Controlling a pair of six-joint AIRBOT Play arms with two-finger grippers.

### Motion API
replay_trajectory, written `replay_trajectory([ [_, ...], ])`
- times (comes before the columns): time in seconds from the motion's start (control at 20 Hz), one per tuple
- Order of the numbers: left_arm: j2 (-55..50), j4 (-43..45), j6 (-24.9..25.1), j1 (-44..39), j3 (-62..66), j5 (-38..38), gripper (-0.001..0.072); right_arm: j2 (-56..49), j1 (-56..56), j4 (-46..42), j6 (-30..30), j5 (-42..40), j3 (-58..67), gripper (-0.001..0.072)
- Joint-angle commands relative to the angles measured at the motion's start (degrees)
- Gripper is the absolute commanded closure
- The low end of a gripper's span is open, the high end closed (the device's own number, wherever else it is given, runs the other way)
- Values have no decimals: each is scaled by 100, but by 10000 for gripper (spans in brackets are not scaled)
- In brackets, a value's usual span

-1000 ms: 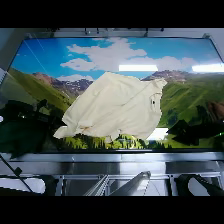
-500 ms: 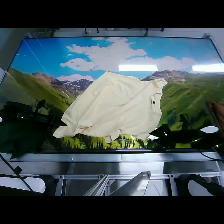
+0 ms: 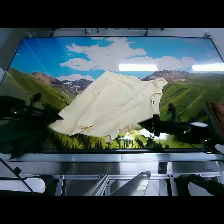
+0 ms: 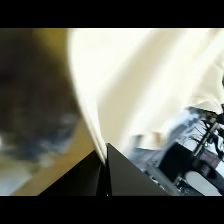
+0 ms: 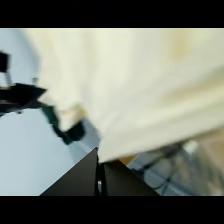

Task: Fold the shirts.

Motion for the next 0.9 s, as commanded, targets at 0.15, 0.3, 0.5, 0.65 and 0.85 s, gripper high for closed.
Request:
replay_trajectory([
  [0.15,2848,-2568,168,7,2299,782,688,3112,-2072,1095,376,1187,2618,688],
  [0.3,4052,-2529,9,448,4232,-219,687,3751,-3805,1051,894,1213,4360,688],
  [0.5,4433,-870,-761,1528,6083,-793,686,3259,-4406,1051,1294,1156,6100,688],
  [0.65,4242,-83,-802,739,5873,-492,686,2758,-4365,944,1478,1248,6384,688],
  [0.85,3606,1185,-866,-181,4454,-87,686,2065,-3823,-782,1480,1325,6290,689],
])
